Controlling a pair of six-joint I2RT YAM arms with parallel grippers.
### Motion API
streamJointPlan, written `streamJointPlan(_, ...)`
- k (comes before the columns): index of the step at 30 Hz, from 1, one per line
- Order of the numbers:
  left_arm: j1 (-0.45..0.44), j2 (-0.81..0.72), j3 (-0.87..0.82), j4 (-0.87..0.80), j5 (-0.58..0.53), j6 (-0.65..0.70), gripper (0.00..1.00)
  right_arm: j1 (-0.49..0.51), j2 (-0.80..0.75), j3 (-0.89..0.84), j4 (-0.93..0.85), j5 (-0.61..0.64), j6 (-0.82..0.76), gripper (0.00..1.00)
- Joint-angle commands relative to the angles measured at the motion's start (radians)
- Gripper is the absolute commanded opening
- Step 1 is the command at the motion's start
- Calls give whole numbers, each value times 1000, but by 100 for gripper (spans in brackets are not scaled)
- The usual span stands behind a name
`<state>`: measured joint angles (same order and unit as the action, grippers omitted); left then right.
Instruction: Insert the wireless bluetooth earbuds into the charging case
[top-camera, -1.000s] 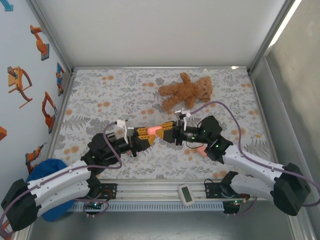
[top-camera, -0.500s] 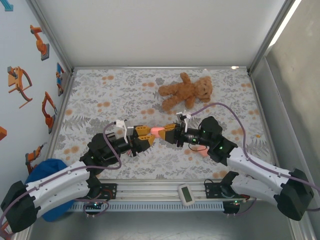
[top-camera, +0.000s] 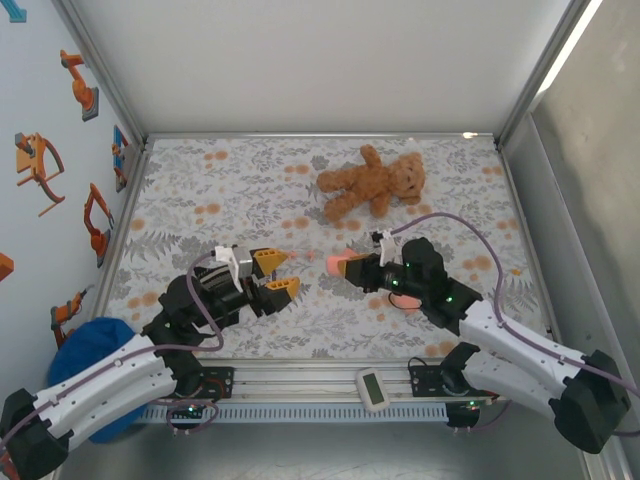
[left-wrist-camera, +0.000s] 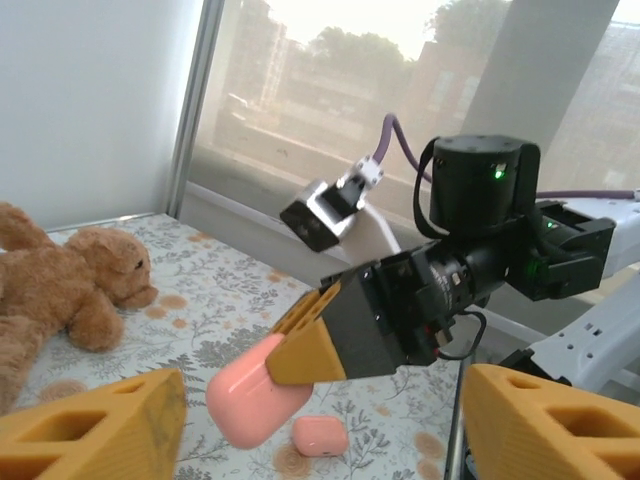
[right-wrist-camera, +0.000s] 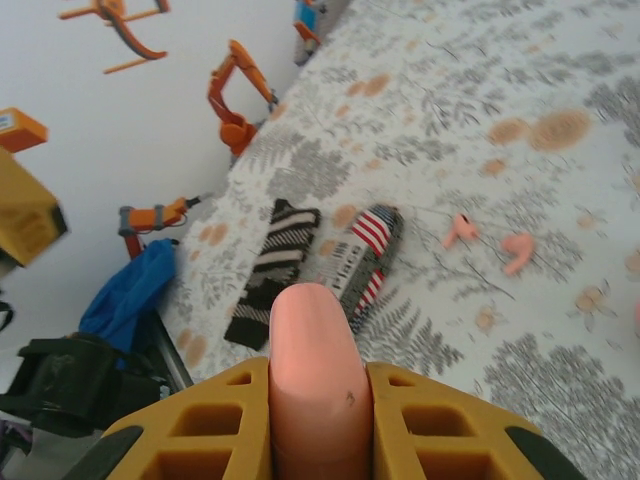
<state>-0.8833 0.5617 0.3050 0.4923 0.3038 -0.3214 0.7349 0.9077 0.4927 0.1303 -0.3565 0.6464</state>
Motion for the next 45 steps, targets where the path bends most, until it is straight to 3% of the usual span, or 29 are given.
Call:
streamJointPlan(1,0,-40,-14,-53,-40,17,81,-22,20,-44,-16,2,61,21)
streamJointPlan(8,0,-78,-24,-77,-81,10,94,-47,139,-125,114,-30,136,21)
streamJointPlan(16,0,-56,-19,-61,-64,-2,95,-51,362,-98,184,-63,149,20)
streamJointPlan(24,-1,-28,-16,-42,-57,-7,96,-51,453,-96,236,-67,159,20)
streamJointPlan(38,-1,-30,-14,-46,-54,-5,96,-52,436,-103,186,-15,162,39)
streamJointPlan(45,0,-41,-13,-64,-61,4,96,-54,311,-62,-1,52,108,44)
